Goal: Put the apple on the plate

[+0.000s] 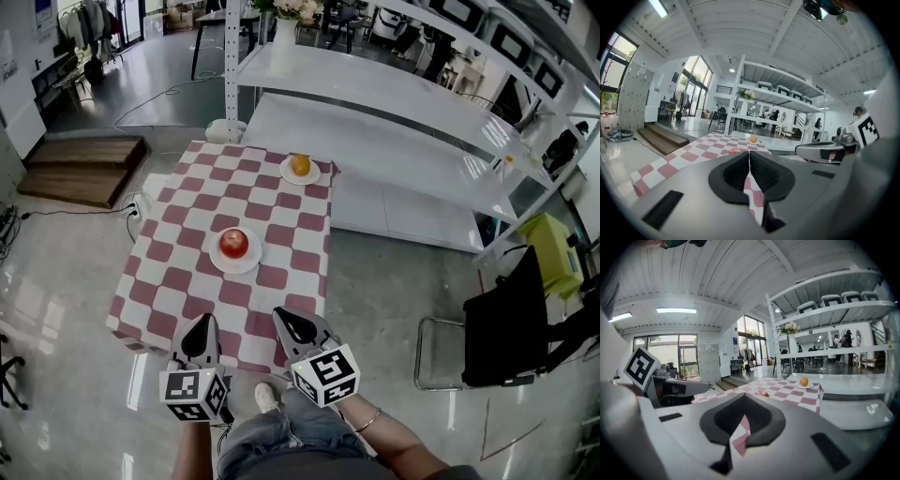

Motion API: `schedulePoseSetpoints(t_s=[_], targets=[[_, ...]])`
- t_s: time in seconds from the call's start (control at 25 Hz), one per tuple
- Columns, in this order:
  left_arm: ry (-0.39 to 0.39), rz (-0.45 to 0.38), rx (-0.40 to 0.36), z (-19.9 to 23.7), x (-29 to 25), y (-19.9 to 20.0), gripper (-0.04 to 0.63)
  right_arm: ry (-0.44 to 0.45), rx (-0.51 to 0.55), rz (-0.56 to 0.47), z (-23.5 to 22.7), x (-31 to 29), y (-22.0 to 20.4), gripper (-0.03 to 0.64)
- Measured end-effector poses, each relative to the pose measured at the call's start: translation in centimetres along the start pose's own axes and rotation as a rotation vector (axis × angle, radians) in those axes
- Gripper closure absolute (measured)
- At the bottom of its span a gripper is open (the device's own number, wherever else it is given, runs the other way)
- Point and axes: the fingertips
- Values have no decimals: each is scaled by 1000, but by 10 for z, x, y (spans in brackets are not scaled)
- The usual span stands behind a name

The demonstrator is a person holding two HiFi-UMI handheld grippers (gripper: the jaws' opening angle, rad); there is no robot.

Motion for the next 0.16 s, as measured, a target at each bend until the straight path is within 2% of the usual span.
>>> schedulePoseSetpoints(t_s=[0.16], targets=[[1,1,-5,4,2,2,577,-6,-12,-11,1,1,1,609]])
Point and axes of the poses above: the fingertips, and each gripper's own axes: x backward along the fingers, z to its left, y out of its top, and after that the axes turned 2 degrees about x, right-handed
